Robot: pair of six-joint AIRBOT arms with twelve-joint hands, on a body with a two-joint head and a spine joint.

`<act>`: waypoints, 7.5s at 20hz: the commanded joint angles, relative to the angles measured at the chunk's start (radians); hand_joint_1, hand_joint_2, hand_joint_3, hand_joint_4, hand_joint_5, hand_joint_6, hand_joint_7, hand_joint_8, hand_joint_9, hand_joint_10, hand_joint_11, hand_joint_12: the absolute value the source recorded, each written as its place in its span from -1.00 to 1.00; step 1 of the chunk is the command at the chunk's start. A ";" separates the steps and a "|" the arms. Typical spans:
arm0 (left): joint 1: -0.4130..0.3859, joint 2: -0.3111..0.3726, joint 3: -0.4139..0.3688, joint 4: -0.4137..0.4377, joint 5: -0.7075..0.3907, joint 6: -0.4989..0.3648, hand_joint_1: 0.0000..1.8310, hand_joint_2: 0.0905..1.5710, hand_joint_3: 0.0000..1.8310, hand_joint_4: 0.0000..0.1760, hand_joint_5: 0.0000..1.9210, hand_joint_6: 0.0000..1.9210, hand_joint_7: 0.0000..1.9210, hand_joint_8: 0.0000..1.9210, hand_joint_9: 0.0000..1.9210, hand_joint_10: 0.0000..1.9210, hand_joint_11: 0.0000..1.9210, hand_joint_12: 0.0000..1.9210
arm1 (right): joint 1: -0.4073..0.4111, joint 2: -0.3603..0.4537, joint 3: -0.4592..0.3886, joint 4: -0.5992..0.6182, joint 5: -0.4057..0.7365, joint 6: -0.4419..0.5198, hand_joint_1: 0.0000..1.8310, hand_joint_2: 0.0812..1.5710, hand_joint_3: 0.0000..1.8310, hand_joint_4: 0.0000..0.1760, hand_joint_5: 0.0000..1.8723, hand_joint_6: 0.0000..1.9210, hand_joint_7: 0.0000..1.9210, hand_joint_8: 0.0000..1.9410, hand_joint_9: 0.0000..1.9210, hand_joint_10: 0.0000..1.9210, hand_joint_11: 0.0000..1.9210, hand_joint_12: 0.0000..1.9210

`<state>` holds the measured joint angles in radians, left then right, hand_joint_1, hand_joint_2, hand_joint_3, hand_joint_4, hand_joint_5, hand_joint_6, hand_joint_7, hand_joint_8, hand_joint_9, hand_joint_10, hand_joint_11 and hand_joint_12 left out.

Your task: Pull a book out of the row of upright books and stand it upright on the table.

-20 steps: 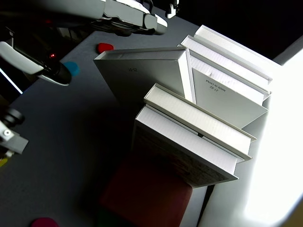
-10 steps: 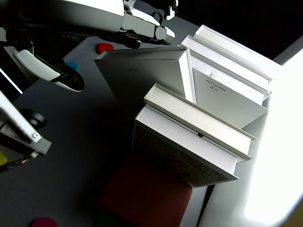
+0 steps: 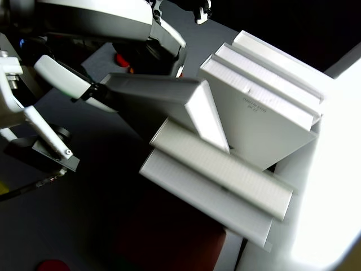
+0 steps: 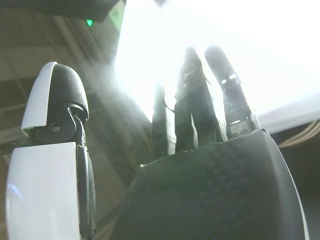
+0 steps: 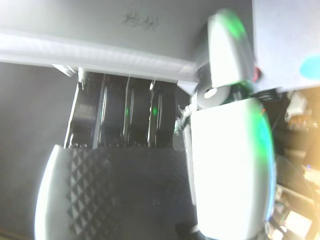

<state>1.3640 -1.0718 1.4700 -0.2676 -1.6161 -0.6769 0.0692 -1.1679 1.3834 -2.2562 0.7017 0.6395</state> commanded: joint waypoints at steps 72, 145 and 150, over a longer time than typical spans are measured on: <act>-0.001 -0.026 -0.003 -0.031 -0.119 -0.010 0.15 0.16 -1.00 -0.36 -0.59 -1.00 -0.61 -1.00 -0.41 -0.98 -0.99 0.45 | -0.250 0.093 -0.071 0.967 0.176 -0.416 0.63 0.43 -1.00 -1.00 -0.14 0.05 -0.15 0.20 0.04 0.22 -0.31 0.72; -0.561 -0.035 0.016 0.240 -0.119 -0.010 0.12 0.76 -0.99 -1.00 -0.55 0.87 -0.38 0.70 -0.40 0.53 -0.55 0.80 | -0.979 0.589 -0.379 2.229 1.061 -1.127 0.28 0.55 -1.00 -1.00 -0.49 0.98 -0.38 1.00 -0.38 1.00 -0.40 1.00; -0.558 -0.035 0.003 0.233 -0.119 -0.010 0.13 0.76 -1.00 -1.00 -0.55 0.86 -0.36 0.68 -0.34 0.40 -0.48 0.69 | -0.979 0.586 -0.379 2.229 1.061 -1.101 0.42 0.61 -1.00 -1.00 -0.43 0.99 -0.29 0.62 -0.29 0.98 -0.37 0.99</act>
<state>0.8135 -1.1069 1.4727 0.0059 -1.6508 -0.6781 -0.9230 -0.5804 1.0008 -0.0753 1.6638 -0.4652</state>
